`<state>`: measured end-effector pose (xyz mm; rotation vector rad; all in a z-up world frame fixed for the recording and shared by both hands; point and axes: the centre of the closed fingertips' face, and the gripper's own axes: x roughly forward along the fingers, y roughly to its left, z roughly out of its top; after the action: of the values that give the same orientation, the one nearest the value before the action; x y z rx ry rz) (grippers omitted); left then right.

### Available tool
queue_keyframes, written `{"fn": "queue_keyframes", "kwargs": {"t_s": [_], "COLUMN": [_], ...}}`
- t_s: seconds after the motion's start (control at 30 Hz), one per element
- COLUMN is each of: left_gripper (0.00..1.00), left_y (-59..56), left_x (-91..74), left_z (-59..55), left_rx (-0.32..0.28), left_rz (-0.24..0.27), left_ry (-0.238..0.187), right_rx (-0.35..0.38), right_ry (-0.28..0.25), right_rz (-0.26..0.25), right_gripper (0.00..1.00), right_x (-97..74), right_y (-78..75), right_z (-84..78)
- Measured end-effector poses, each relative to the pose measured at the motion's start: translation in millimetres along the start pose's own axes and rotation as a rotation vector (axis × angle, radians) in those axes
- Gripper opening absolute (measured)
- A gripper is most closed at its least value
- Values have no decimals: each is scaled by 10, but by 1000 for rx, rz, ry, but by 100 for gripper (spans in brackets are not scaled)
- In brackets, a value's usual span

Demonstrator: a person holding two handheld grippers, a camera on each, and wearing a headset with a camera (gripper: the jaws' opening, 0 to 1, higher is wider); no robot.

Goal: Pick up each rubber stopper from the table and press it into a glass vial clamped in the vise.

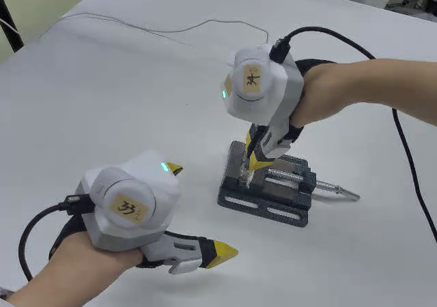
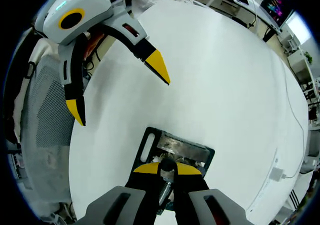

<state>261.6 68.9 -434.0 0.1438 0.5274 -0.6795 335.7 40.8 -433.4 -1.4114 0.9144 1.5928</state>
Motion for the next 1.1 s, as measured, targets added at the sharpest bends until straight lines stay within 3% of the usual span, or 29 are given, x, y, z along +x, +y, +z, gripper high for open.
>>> {"fn": "queue_keyframes", "kwargs": {"t_s": [0.3,0.53,0.67,1.1], "left_gripper": [89,89,88,88], "left_y": [-11,-23,-30,-21], "left_x": [28,44,56,47], "left_z": [7,6,7,20], "left_rx": [1,-3,-4,-1], "left_rz": [-9,-12,-13,-11], "left_ry": [-2,-2,-2,0], "right_rx": [67,159,139,71], "right_ry": [-8,-13,13,-8], "right_rz": [-18,-35,-41,-42], "right_gripper": [3,3,4,6], "right_x": [5,4,11,0], "right_y": [-7,-13,-7,1], "right_z": [2,0,6,-16]}}
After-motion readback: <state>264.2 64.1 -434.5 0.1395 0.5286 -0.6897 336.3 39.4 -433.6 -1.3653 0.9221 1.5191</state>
